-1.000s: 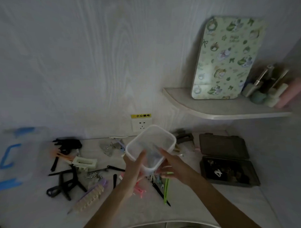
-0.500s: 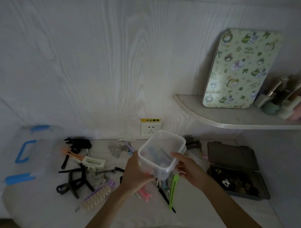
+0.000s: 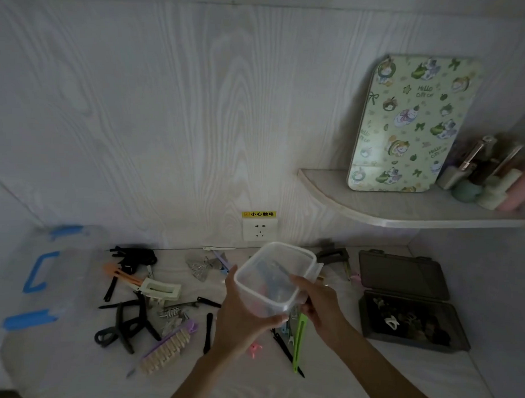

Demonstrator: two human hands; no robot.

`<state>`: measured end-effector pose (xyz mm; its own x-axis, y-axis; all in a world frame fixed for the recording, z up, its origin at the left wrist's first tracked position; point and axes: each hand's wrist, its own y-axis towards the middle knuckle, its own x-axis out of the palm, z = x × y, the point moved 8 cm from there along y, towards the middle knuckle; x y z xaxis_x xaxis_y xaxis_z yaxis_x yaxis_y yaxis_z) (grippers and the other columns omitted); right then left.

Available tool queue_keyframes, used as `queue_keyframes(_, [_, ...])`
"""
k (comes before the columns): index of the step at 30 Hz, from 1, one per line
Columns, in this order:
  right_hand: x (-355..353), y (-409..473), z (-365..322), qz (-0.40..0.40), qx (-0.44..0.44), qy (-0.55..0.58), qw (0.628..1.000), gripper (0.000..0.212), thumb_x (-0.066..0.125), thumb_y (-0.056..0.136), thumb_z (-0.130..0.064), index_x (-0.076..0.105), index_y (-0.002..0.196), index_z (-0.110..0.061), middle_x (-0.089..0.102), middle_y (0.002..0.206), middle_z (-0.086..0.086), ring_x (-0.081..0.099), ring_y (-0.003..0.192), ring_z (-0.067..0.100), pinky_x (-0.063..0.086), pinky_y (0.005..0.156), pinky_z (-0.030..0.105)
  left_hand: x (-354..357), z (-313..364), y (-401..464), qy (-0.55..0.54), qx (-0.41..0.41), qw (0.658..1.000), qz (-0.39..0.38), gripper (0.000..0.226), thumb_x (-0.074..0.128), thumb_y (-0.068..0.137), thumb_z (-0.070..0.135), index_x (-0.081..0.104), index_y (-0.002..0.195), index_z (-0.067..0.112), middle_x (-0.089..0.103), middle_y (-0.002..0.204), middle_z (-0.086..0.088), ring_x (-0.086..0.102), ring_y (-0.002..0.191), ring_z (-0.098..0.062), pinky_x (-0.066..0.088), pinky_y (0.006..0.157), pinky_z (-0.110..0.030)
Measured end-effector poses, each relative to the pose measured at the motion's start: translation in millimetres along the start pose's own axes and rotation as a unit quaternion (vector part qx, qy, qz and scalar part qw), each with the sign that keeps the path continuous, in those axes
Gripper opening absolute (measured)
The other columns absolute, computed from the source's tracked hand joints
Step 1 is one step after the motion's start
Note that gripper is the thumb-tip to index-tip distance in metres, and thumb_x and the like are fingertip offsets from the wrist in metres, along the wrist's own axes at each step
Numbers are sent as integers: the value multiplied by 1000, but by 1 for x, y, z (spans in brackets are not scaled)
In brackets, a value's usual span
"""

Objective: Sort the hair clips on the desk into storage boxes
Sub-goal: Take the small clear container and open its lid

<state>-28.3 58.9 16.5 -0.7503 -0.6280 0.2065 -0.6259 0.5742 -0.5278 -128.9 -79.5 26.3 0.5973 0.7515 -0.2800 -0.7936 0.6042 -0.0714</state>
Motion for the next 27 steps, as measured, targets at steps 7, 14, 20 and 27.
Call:
queue_keyframes(7, [8,-1,-29,-53,12,36,998,28,61,84,-20,61,109,-7,66,88,7,63,72,18,52,60,26,-7,33,3,82,120,987,-66,100,93,41,24,33,119,44,49,115,35,51,106,12,52,72,-9])
queue_keyframes(14, [64,-7,-48,-174,83,231,954,10,58,87,-11,59,92,-2,68,99,22,72,78,25,60,62,26,-10,-6,14,-85,-49,988,-117,113,84,31,65,34,126,31,50,130,-2,53,117,-12,49,97,-34])
queue_keyframes(20, [99,-7,-65,-255,45,83,962,15,54,91,-19,61,88,-7,68,97,9,69,91,25,57,82,29,-58,3,33,-125,-31,978,162,25,67,83,21,54,105,16,58,95,7,58,89,3,46,70,-14])
queue_keyframes(27, [52,46,-66,-123,-2,-86,989,27,43,97,-29,65,103,-14,68,106,5,64,93,17,50,80,25,-127,-21,36,-91,-29,943,320,15,56,91,20,55,82,32,62,71,9,61,66,0,47,55,-12])
